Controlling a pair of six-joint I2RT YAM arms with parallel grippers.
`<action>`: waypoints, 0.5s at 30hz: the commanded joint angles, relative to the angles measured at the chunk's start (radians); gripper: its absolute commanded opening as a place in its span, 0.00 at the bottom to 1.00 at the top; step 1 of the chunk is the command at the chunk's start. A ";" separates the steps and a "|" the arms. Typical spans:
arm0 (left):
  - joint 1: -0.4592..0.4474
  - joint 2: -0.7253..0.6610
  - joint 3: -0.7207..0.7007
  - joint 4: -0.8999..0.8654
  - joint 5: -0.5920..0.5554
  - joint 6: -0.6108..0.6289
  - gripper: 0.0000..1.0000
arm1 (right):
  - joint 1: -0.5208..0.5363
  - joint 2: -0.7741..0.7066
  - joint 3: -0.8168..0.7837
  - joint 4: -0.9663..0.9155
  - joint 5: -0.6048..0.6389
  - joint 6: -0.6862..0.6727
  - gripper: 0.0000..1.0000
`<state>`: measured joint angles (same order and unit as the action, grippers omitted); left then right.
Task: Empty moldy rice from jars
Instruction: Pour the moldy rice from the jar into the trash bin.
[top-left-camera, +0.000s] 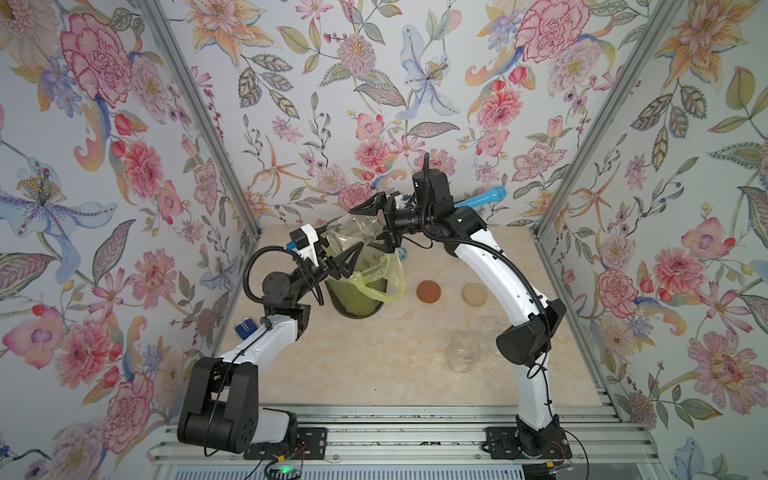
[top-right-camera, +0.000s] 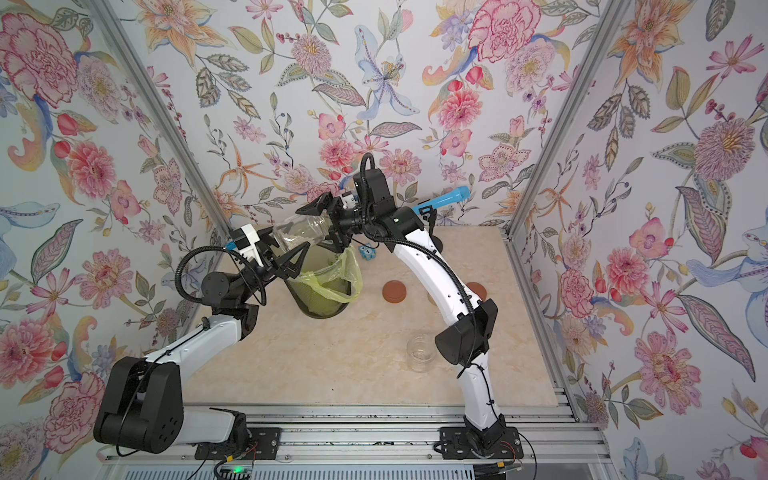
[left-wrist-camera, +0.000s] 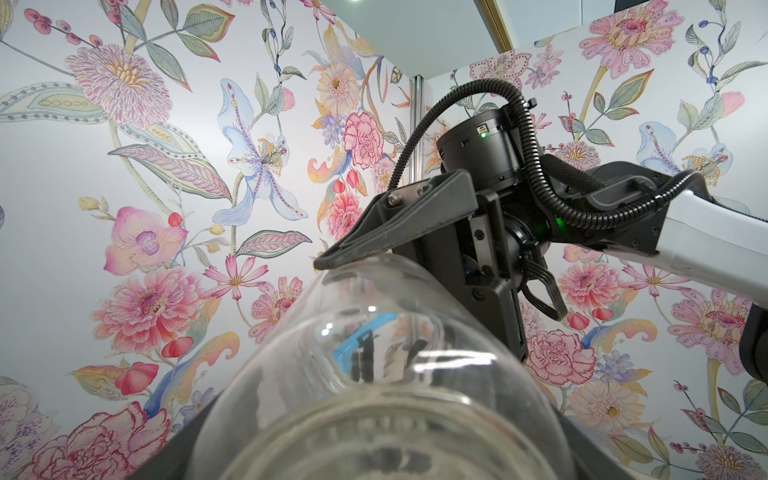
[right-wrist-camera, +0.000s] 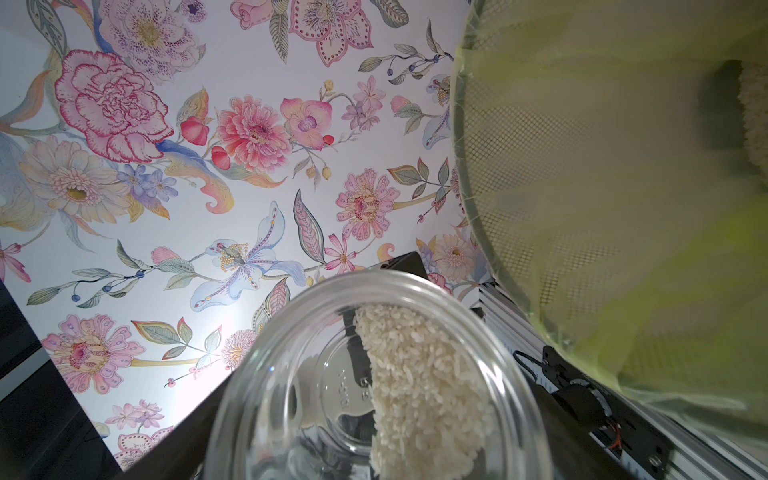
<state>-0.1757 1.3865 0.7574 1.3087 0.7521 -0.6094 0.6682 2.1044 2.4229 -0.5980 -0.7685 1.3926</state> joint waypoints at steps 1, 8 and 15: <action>0.008 -0.020 -0.007 0.012 -0.058 -0.013 0.07 | 0.002 0.001 0.041 0.072 -0.046 -0.003 0.01; 0.007 -0.042 0.003 -0.030 -0.073 0.009 0.00 | -0.011 0.003 0.040 0.072 -0.046 -0.024 0.65; 0.007 -0.085 0.012 -0.106 -0.087 0.043 0.00 | -0.040 0.003 0.035 0.071 -0.026 -0.069 1.00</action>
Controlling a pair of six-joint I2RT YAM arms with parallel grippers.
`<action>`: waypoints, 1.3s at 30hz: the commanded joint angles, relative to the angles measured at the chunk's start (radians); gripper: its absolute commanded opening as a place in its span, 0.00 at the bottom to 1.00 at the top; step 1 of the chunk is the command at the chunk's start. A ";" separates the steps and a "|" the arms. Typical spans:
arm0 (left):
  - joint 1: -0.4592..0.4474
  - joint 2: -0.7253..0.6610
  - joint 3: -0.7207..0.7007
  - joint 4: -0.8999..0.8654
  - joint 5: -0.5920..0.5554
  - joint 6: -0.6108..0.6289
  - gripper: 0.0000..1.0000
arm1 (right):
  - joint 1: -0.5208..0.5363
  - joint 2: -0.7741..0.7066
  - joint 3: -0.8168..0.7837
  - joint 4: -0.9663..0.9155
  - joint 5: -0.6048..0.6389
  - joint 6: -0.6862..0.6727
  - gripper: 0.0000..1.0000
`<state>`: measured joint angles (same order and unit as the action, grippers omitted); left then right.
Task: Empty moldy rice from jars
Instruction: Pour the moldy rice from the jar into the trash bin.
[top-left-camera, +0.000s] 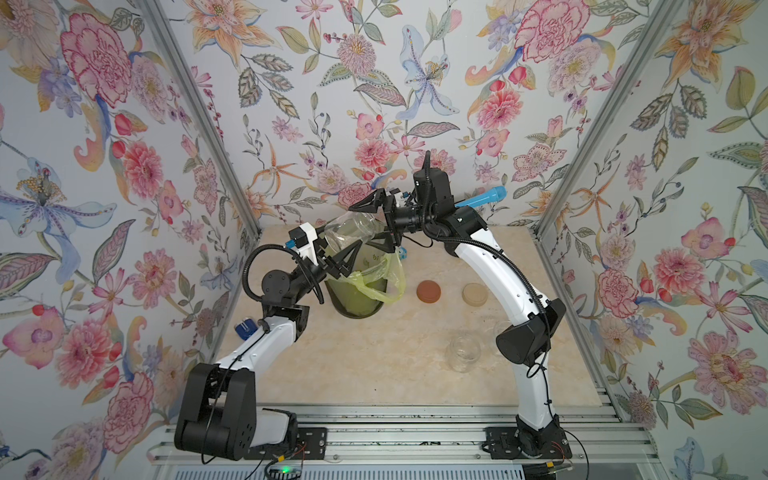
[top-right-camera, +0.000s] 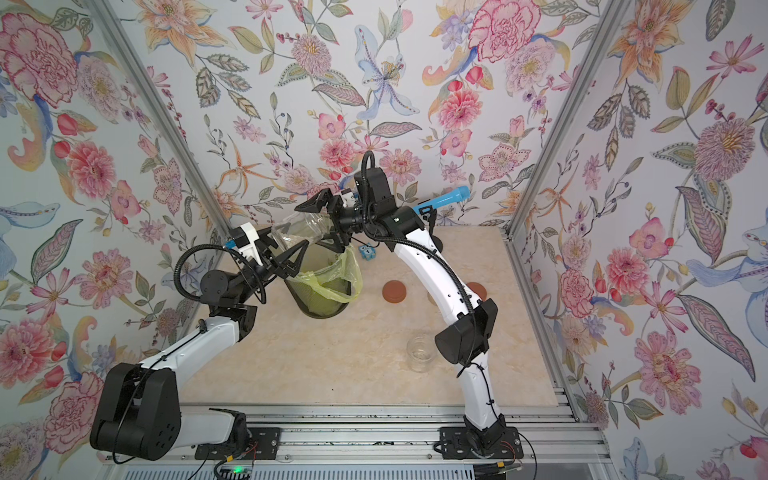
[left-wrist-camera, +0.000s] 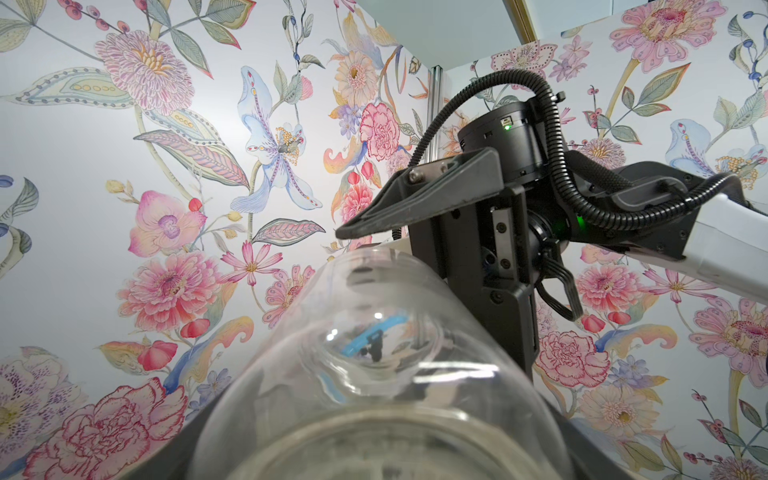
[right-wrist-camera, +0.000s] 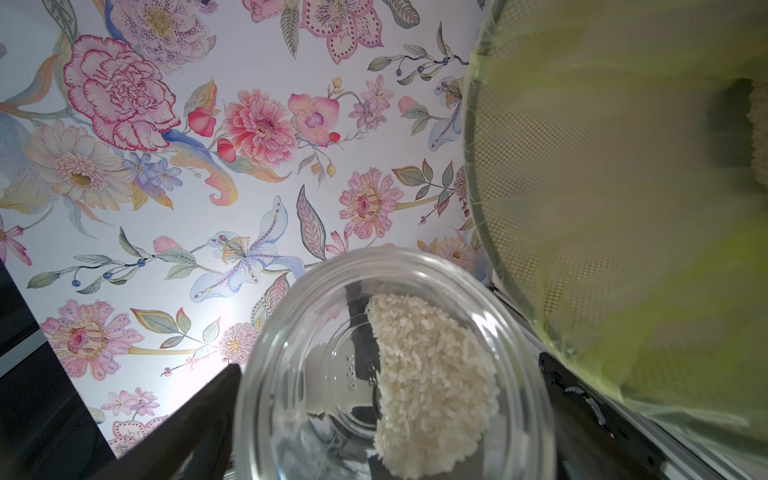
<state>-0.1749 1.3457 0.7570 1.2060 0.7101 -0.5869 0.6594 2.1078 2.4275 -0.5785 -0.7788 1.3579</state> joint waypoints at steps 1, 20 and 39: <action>0.007 -0.053 0.016 -0.033 -0.049 0.031 0.00 | -0.039 -0.001 0.025 0.051 -0.013 -0.041 1.00; 0.007 -0.157 0.134 -0.494 -0.111 0.210 0.00 | -0.066 -0.023 -0.067 -0.017 0.077 -0.353 1.00; 0.007 -0.117 0.395 -1.061 -0.239 0.361 0.00 | -0.023 -0.046 0.037 -0.187 0.287 -0.771 1.00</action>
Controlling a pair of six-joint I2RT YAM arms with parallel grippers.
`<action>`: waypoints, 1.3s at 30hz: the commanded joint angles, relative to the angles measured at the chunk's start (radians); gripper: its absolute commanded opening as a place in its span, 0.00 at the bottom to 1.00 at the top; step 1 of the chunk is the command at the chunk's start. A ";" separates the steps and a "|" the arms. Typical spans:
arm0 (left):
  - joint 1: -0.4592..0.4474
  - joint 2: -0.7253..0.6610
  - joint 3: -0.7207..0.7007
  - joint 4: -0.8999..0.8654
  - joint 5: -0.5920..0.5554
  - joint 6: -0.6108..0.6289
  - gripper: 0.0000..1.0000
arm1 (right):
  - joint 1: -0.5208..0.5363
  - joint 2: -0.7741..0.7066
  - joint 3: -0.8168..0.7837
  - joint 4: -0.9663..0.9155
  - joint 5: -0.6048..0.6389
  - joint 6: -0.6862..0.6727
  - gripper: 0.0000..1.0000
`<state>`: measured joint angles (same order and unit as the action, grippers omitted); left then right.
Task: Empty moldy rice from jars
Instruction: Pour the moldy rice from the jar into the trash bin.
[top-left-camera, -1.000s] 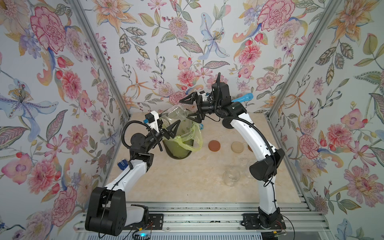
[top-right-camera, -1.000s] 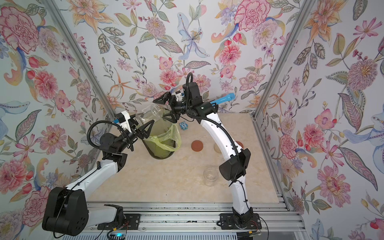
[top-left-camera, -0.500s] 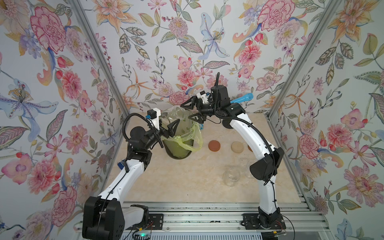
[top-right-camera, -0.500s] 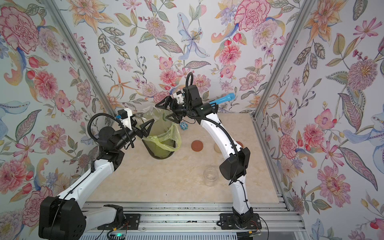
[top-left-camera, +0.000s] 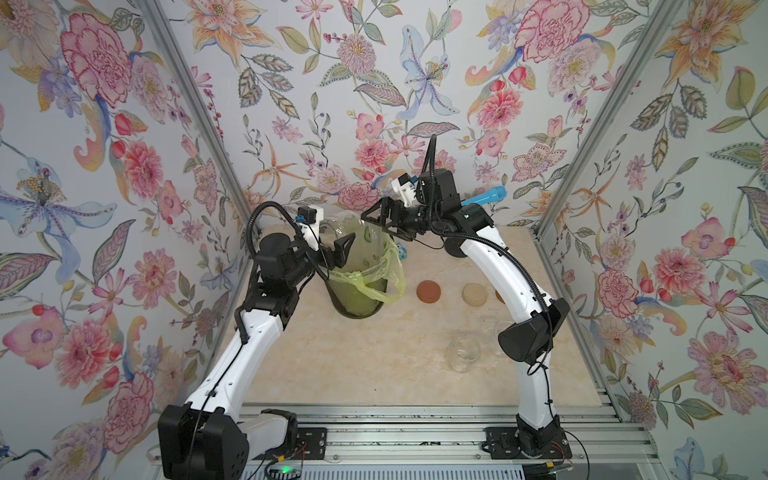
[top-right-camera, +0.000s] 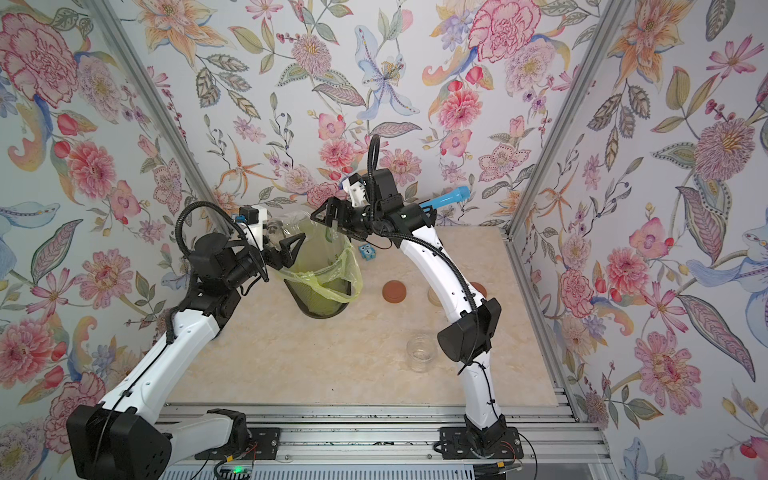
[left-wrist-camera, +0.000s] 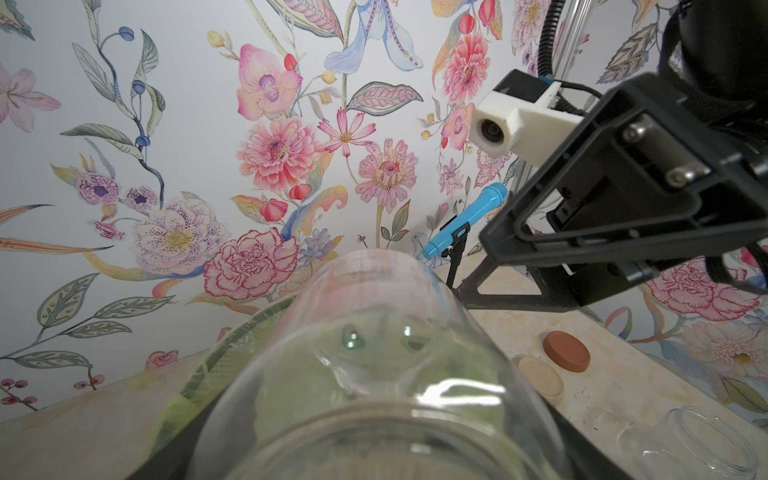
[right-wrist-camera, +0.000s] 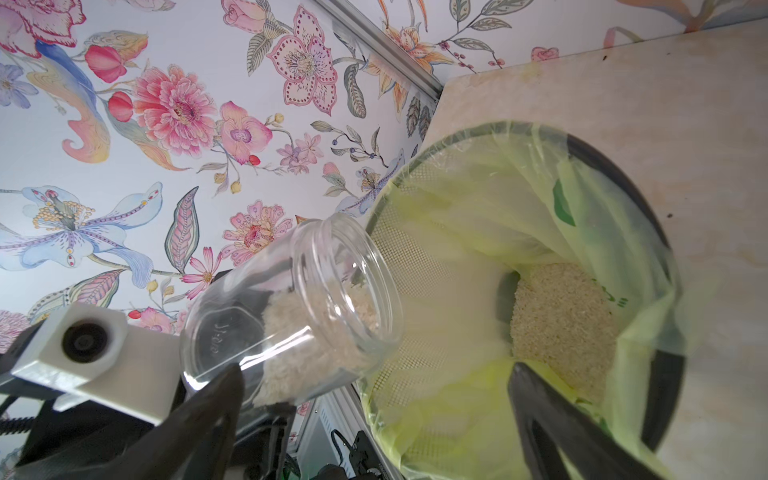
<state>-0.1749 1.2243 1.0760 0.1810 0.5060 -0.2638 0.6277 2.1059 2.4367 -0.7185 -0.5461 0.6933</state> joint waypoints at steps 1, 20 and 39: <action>0.009 0.011 0.096 -0.065 -0.044 0.038 0.00 | 0.009 -0.048 0.028 -0.053 0.061 -0.122 1.00; 0.006 0.133 0.454 -0.549 -0.139 0.058 0.00 | 0.058 -0.116 -0.021 -0.114 0.192 -0.337 1.00; -0.006 0.332 0.904 -1.079 -0.202 0.033 0.00 | 0.088 -0.142 -0.069 -0.113 0.254 -0.402 1.00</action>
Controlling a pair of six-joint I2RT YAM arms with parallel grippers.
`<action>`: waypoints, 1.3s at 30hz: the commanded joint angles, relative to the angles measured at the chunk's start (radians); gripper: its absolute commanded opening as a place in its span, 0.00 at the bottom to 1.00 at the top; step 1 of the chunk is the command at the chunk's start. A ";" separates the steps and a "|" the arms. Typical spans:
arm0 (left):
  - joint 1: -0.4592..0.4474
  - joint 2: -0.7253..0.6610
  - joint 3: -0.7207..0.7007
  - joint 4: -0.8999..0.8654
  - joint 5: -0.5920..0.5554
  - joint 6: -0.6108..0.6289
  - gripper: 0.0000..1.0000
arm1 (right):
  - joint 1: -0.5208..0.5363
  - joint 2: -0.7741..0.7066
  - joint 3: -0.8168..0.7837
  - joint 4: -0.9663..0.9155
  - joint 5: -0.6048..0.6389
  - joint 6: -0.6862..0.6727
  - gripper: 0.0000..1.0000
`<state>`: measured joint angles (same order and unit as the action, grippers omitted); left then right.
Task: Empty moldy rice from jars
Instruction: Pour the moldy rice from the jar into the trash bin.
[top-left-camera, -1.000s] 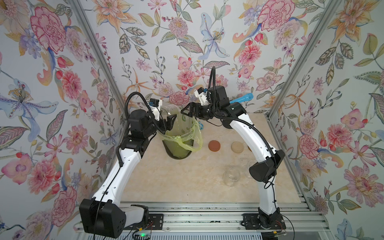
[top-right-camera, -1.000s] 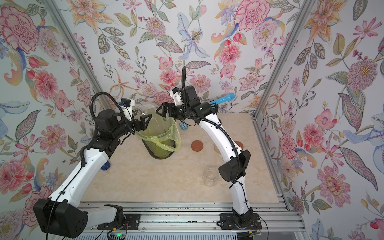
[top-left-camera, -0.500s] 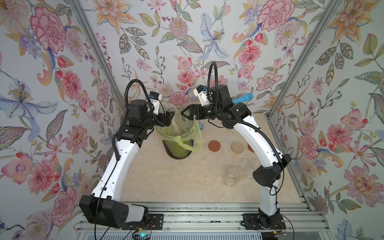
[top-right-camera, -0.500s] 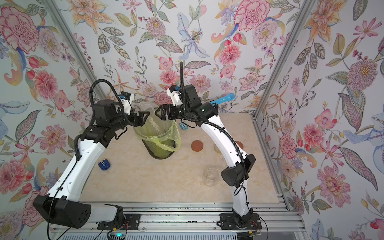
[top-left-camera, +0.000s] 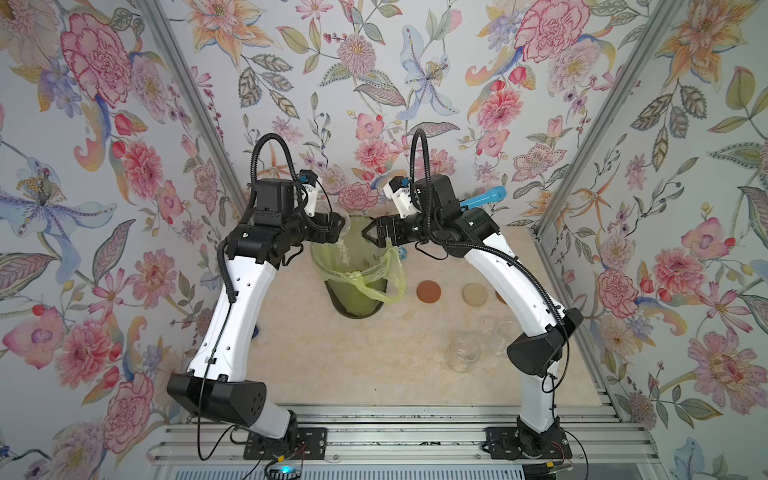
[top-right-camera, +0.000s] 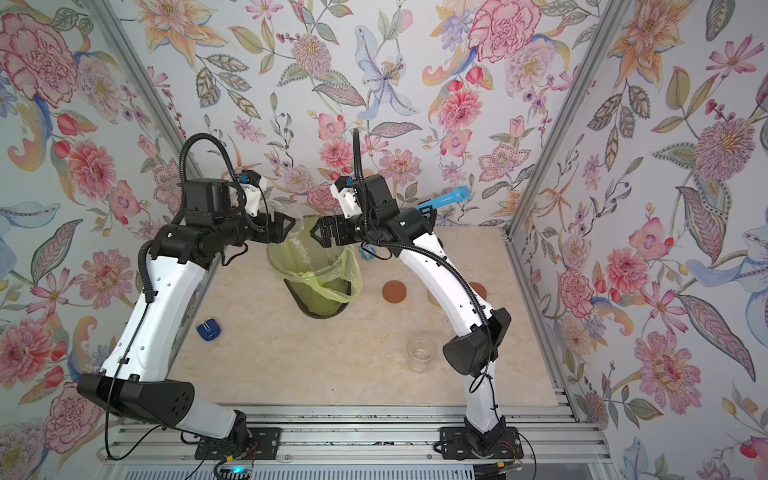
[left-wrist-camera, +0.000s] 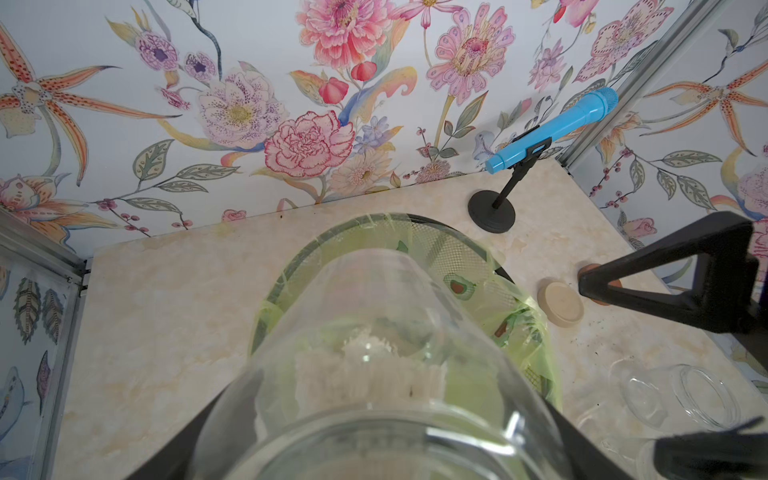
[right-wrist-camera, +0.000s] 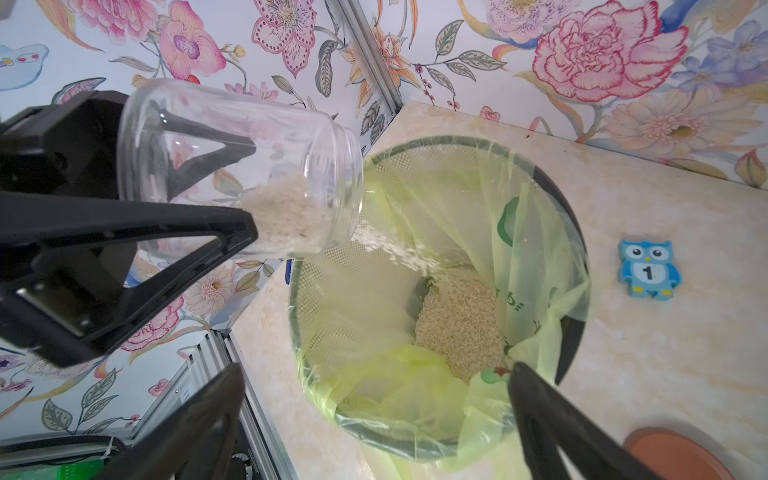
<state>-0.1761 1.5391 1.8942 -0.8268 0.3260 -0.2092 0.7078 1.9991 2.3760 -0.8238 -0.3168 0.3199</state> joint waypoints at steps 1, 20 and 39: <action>-0.006 0.056 0.114 -0.097 -0.020 -0.030 0.00 | 0.009 -0.036 -0.008 -0.009 0.027 -0.028 1.00; -0.158 0.352 0.400 -0.526 -0.214 -0.231 0.00 | -0.012 -0.102 -0.146 -0.003 0.074 -0.033 1.00; -0.139 0.396 0.598 -0.384 -0.037 -0.264 0.00 | -0.103 -0.207 -0.296 0.011 0.024 0.006 1.00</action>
<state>-0.3386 1.9663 2.4775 -1.3060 0.2214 -0.4313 0.6109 1.8343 2.0941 -0.8185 -0.2741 0.3176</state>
